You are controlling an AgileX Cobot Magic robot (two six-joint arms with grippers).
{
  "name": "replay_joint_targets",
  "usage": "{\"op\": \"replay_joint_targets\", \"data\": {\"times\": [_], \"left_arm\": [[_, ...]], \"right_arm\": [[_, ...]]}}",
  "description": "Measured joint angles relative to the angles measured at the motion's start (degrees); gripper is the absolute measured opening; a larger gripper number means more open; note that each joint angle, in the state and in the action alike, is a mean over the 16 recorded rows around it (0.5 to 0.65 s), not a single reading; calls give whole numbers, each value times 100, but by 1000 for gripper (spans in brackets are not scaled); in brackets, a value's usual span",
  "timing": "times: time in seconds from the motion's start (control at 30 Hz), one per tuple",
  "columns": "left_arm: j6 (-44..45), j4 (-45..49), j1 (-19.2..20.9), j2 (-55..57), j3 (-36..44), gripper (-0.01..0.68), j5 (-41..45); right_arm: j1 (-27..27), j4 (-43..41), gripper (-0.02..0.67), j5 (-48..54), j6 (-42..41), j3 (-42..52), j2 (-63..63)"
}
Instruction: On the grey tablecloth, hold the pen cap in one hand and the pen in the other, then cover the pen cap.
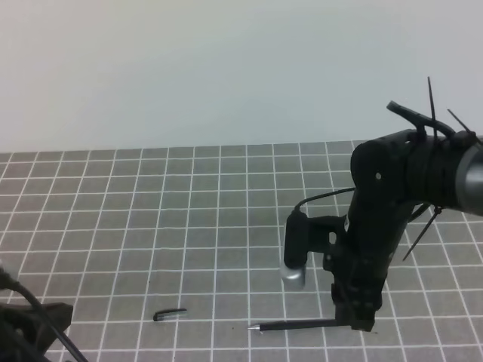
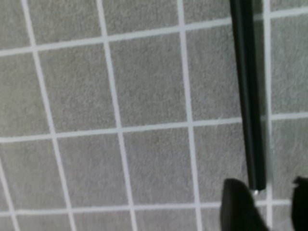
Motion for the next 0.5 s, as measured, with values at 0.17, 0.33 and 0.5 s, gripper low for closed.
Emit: {"op": "replay_joint_targets", "data": {"times": [0.17, 0.33, 0.5], "left_arm": [[3, -12, 0, 0, 0, -3, 0], [7, -27, 0, 0, 0, -3, 0], [10, -36, 0, 0, 0, -3, 0]], "right_arm": [[13, 4, 315, -71, -117, 0, 40], [17, 46, 367, -147, -307, 0, 155], [19, 56, 370, -188, -456, -1, 319]]}}
